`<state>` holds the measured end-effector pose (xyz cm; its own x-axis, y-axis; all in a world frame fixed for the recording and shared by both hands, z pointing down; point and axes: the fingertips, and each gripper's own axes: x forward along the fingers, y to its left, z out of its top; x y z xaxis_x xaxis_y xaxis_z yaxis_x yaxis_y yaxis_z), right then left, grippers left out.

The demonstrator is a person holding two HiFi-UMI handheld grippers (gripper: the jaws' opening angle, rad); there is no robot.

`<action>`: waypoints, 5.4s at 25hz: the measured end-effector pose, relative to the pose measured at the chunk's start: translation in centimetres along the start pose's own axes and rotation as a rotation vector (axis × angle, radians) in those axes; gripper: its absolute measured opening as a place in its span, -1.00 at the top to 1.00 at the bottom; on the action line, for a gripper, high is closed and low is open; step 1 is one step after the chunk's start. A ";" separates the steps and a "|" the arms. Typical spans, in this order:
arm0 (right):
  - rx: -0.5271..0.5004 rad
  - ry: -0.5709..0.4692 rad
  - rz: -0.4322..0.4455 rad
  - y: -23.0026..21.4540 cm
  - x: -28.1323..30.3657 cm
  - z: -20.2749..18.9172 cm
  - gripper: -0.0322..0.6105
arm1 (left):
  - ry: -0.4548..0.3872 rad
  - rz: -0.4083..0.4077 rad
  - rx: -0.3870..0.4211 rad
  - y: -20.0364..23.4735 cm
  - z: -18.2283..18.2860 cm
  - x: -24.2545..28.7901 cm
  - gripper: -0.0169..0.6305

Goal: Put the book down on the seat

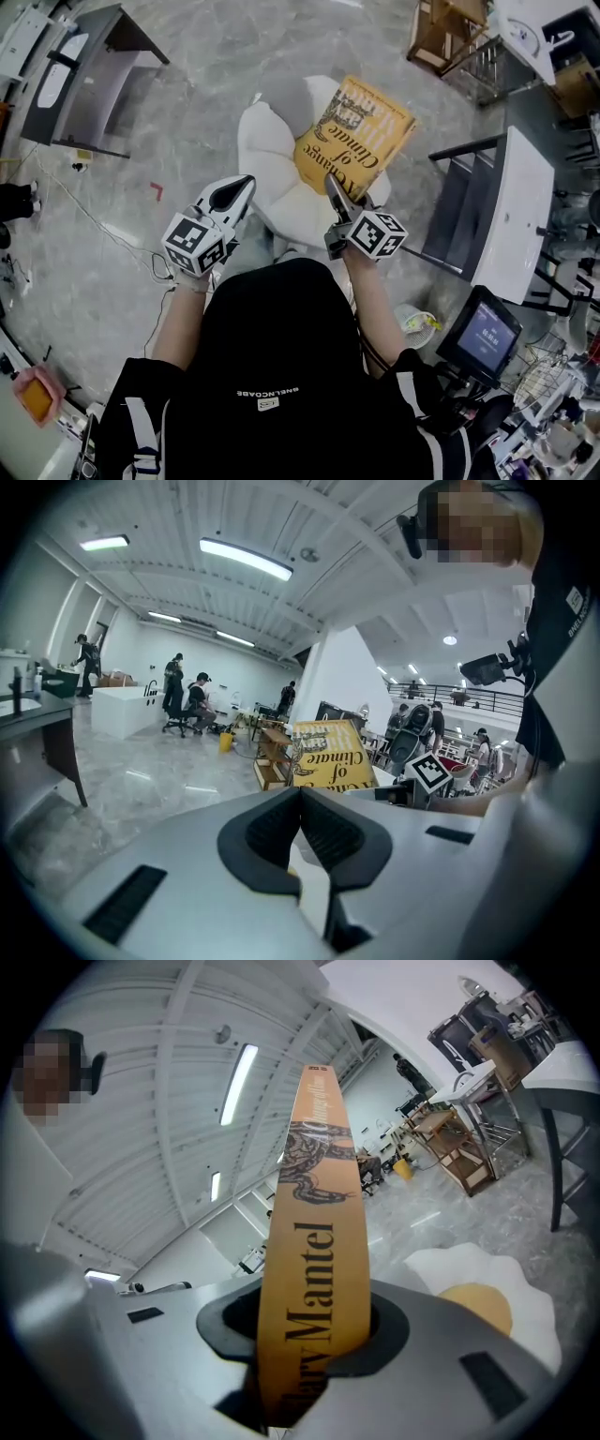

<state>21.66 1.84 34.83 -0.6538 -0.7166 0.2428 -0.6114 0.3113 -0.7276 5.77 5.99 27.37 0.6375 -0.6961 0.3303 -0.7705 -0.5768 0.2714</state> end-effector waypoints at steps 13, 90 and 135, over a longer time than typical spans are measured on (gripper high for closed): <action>0.080 0.129 -0.061 -3.0 8.4 -4.4 0.40 | 0.043 0.006 -0.073 8.4 -1.7 0.1 0.91; -0.166 0.824 -0.564 -36.4 30.8 -33.7 0.40 | 0.229 0.137 -0.421 29.1 -24.6 0.8 0.90; -0.251 0.912 -0.681 -42.2 34.3 -41.7 0.30 | 0.226 0.180 -0.539 31.4 -33.0 0.1 0.90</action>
<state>6.51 -9.85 100.61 -0.1718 -0.1000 0.9800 -0.9638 0.2230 -0.1462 -18.43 1.92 65.80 0.5263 -0.6204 0.5815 -0.7963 -0.1198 0.5929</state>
